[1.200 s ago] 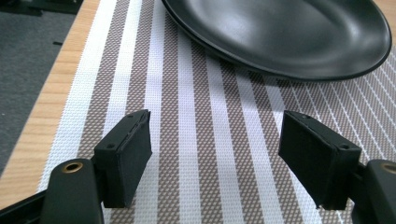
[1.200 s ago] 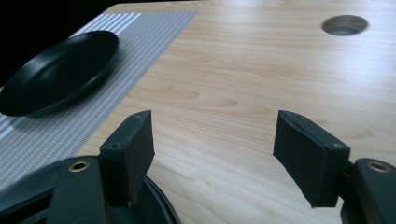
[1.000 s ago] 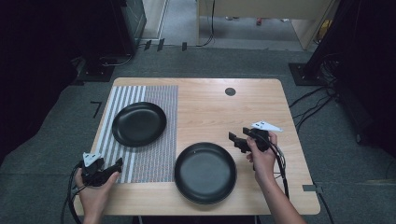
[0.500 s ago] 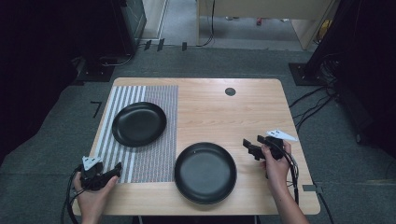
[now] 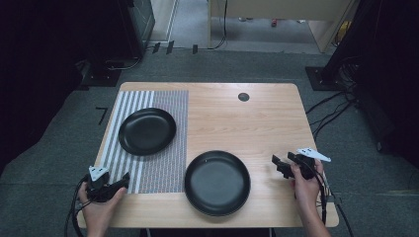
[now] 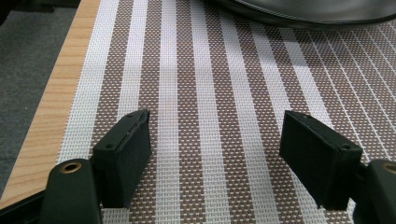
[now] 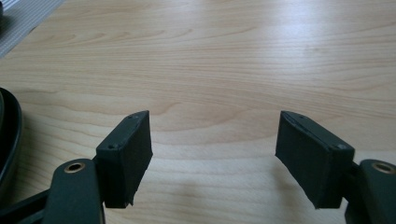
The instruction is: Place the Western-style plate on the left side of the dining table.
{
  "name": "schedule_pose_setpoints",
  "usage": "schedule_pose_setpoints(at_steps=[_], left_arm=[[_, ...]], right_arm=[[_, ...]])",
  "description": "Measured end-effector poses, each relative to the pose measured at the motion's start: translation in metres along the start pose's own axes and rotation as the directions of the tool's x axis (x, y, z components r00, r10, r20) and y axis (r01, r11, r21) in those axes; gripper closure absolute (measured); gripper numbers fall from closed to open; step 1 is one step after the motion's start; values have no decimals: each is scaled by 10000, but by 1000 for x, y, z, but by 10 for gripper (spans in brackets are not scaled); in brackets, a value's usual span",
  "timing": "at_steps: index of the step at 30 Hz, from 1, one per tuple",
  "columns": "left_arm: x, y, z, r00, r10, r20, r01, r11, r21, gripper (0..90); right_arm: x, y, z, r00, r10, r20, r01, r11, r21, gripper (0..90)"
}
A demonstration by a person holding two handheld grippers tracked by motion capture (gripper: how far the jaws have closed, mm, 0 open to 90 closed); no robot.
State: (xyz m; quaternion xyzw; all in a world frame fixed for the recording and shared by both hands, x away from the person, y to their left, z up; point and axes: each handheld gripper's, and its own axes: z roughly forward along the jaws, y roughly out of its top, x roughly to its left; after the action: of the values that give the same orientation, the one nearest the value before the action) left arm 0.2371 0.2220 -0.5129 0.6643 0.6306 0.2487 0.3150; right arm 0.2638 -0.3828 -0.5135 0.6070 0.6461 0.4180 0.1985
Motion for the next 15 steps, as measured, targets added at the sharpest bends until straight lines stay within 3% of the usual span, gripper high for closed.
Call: schedule_pose_setpoints(at_steps=[15], left_arm=[[-1, -1, 0, 9999, 151, -25, -152, 9999, -45, 228]], right_arm=[[-20, -15, -16, 9970, 144, 763, -159, 9997, 180, 257]])
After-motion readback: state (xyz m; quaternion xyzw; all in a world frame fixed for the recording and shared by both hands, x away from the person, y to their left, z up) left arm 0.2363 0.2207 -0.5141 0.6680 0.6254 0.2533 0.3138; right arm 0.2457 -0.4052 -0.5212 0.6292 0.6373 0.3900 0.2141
